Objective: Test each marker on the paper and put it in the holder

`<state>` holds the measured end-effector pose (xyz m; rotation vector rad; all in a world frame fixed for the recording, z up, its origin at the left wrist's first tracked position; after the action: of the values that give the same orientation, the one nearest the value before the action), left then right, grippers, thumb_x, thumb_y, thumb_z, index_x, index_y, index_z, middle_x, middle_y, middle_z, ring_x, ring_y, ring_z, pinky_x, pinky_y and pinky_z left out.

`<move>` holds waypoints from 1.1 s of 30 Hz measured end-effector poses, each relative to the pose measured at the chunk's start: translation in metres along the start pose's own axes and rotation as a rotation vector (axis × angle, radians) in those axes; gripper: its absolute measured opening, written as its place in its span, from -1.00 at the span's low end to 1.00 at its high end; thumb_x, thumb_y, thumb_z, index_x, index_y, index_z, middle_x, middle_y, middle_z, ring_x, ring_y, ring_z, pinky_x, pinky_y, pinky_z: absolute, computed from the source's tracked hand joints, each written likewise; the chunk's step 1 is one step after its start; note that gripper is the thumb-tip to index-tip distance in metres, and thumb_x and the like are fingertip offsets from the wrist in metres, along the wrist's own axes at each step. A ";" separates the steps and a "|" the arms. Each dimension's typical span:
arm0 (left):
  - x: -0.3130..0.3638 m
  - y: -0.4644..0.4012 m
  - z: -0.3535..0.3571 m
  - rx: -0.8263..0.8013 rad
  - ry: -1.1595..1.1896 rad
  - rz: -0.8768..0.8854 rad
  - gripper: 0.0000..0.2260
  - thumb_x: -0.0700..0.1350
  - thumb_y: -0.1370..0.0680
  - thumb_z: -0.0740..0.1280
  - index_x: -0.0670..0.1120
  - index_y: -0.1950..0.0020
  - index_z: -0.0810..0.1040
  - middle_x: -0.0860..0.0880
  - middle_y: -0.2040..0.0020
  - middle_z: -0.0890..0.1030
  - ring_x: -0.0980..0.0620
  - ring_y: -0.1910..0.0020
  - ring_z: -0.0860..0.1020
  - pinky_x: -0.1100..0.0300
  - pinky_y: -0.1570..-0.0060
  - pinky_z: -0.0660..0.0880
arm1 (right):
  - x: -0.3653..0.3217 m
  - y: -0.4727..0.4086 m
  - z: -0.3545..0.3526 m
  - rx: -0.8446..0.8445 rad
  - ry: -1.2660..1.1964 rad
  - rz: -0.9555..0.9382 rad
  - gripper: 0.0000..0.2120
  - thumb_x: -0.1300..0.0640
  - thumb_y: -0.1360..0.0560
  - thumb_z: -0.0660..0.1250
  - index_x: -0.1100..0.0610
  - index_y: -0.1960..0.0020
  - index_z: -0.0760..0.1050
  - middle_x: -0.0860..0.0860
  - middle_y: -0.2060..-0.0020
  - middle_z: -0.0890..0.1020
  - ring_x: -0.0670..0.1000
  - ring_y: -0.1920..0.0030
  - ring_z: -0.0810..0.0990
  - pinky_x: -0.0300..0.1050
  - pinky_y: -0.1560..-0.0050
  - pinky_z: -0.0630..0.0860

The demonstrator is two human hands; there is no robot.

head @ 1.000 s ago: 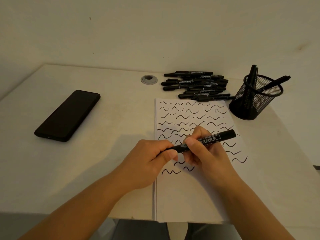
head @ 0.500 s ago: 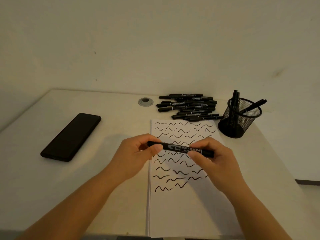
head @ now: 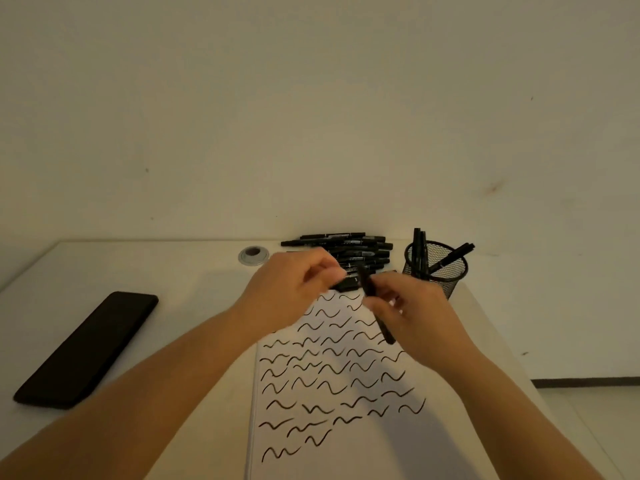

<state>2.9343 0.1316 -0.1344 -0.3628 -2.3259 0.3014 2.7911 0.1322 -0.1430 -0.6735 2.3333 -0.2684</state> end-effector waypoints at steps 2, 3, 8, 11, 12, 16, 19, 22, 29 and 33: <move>-0.027 -0.025 0.001 -0.031 -0.089 -0.080 -0.90 0.13 -0.50 0.20 0.18 0.11 0.48 0.19 0.28 0.57 0.15 0.31 0.56 0.24 0.31 0.46 | 0.014 -0.010 -0.021 0.106 -0.067 0.064 -0.84 0.07 -0.46 0.33 -0.04 -0.03 0.51 -0.28 0.27 0.52 -0.31 0.21 0.53 -0.41 0.21 0.43; -0.044 -0.038 0.002 -0.054 -0.160 -0.133 -0.91 0.08 -0.52 0.22 0.15 0.08 0.50 0.19 0.22 0.56 0.14 0.27 0.55 0.21 0.27 0.45 | 0.021 -0.014 -0.033 0.165 -0.120 0.091 -0.87 0.08 -0.46 0.33 -0.06 0.00 0.48 -0.27 0.26 0.54 -0.32 0.19 0.54 -0.45 0.24 0.43; -0.115 -0.086 0.010 -0.130 -0.376 -0.295 -0.84 -0.01 -0.55 0.23 0.01 -0.06 0.54 0.03 -0.02 0.58 0.04 0.06 0.51 0.13 0.03 0.46 | 0.043 -0.030 -0.080 0.436 -0.294 0.146 -0.81 0.13 -0.47 0.32 -0.16 0.06 0.40 -0.21 0.18 0.61 -0.30 0.14 0.55 -0.43 0.21 0.44; -0.134 -0.105 0.027 -0.185 -0.447 -0.276 -0.81 -0.05 -0.55 0.23 -0.03 -0.11 0.52 -0.04 -0.11 0.56 -0.02 -0.05 0.51 0.07 -0.05 0.47 | 0.056 -0.033 -0.087 0.487 -0.296 0.164 -0.80 0.15 -0.48 0.31 -0.10 -0.01 0.39 -0.23 0.18 0.60 -0.28 0.14 0.55 -0.50 0.25 0.41; -0.138 -0.111 0.031 -0.179 -0.478 -0.258 -0.79 -0.06 -0.55 0.23 -0.04 -0.14 0.51 -0.06 -0.13 0.54 -0.04 -0.07 0.50 0.06 -0.06 0.46 | 0.060 -0.035 -0.086 0.479 -0.290 0.172 -0.80 0.16 -0.48 0.30 -0.09 -0.02 0.39 -0.23 0.17 0.59 -0.28 0.14 0.56 -0.50 0.26 0.42; -0.155 -0.127 0.037 -0.112 -0.572 -0.210 -0.75 -0.08 -0.56 0.22 -0.06 -0.23 0.46 -0.09 -0.17 0.48 -0.08 -0.12 0.45 0.08 -0.01 0.40 | 0.073 -0.038 -0.074 0.432 -0.248 0.186 -0.79 0.16 -0.49 0.30 -0.08 -0.04 0.36 -0.24 0.17 0.57 -0.27 0.12 0.55 -0.40 0.21 0.41; -0.170 -0.132 0.038 -0.109 -0.613 -0.208 -0.74 -0.09 -0.56 0.20 -0.08 -0.24 0.45 -0.09 -0.17 0.49 -0.09 -0.12 0.45 0.09 0.03 0.38 | 0.079 -0.038 -0.070 0.443 -0.239 0.191 -0.77 0.15 -0.48 0.31 -0.08 -0.05 0.34 -0.23 0.16 0.56 -0.27 0.13 0.55 -0.40 0.21 0.41; -0.180 -0.135 0.042 -0.123 -0.659 -0.212 -0.76 -0.08 -0.57 0.19 -0.08 -0.22 0.46 -0.08 -0.15 0.51 -0.08 -0.10 0.45 0.09 0.08 0.38 | 0.087 -0.034 -0.079 0.535 -0.272 0.198 -0.73 0.17 -0.48 0.31 -0.08 -0.09 0.31 -0.21 0.15 0.56 -0.32 0.16 0.55 -0.50 0.29 0.42; -0.188 -0.140 0.044 -0.145 -0.669 -0.247 -0.78 -0.04 -0.55 0.23 -0.07 -0.14 0.49 -0.08 -0.06 0.52 -0.06 -0.02 0.47 0.15 0.17 0.33 | 0.096 -0.029 -0.088 0.599 -0.163 0.213 -0.47 0.20 -0.50 0.28 -0.13 -0.33 0.13 -0.16 0.12 0.57 -0.20 0.19 0.57 -0.25 0.23 0.49; -0.182 -0.140 0.038 -0.106 -0.647 -0.221 -0.80 -0.03 -0.55 0.23 -0.07 -0.11 0.50 -0.07 -0.03 0.52 -0.05 0.02 0.47 0.15 0.20 0.30 | 0.096 -0.034 -0.072 0.463 0.036 0.227 -0.40 0.19 -0.49 0.29 -0.22 -0.32 0.07 -0.10 0.07 0.56 -0.06 0.23 0.58 0.00 0.20 0.56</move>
<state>3.0069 -0.0665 -0.2340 -0.0512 -2.9943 0.2038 2.6953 0.0530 -0.1306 -0.1770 2.2388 -0.6913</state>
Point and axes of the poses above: each hand's wrist, its own y-axis away from the middle knuckle, its own z-axis out of the palm, x = y × z, the point moved 9 cm from there along -y, towards the middle knuckle
